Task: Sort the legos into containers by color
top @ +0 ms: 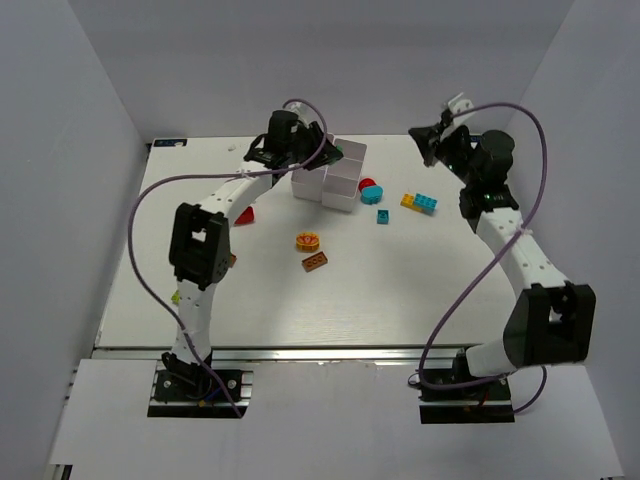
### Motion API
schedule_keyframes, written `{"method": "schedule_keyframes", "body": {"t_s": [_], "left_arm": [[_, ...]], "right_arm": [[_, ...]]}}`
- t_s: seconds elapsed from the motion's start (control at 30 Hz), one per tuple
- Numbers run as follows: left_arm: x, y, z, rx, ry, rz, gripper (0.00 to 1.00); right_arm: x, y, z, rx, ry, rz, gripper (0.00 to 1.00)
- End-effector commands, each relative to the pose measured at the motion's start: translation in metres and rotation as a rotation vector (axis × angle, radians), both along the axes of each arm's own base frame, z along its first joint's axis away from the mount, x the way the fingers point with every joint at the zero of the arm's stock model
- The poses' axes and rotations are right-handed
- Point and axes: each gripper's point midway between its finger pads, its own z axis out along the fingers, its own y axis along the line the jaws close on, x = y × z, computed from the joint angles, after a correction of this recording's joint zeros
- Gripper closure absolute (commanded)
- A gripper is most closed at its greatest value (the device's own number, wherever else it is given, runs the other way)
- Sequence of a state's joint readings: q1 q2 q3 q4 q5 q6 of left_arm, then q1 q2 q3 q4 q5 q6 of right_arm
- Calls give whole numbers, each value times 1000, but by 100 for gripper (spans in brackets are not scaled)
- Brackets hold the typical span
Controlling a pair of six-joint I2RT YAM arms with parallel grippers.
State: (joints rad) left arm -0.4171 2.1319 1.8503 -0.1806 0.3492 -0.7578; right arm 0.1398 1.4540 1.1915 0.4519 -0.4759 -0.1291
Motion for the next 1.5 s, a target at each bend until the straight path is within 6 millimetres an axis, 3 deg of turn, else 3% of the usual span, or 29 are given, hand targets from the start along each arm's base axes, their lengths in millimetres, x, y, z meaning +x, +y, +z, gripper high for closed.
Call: {"method": "schedule_keyframes", "body": {"t_s": [0.0,0.2,0.5,0.77,0.8,0.9,1.47], "left_arm": [[24,-14,3,78,-75,7,87],[59,-31,26,29,-260,74,81],[54,-51,43,24,-360,64,79],[56,-51,21,175,-477,111,72],[55,-53,31,171,-521,122,71],[55,-53,32,224,-579,160,66],[71,-44,32,291,-602,241,59]], "right_arm": [[-26,-8,-45,-30,112,29,100],[-55,-12,-67,-1,179,56,99],[-65,-11,-84,13,235,72,100],[-68,-11,-91,11,247,76,100],[-68,-11,-92,11,248,76,100],[-70,-10,-94,11,255,79,100],[-77,-7,-104,24,283,104,100]]}}
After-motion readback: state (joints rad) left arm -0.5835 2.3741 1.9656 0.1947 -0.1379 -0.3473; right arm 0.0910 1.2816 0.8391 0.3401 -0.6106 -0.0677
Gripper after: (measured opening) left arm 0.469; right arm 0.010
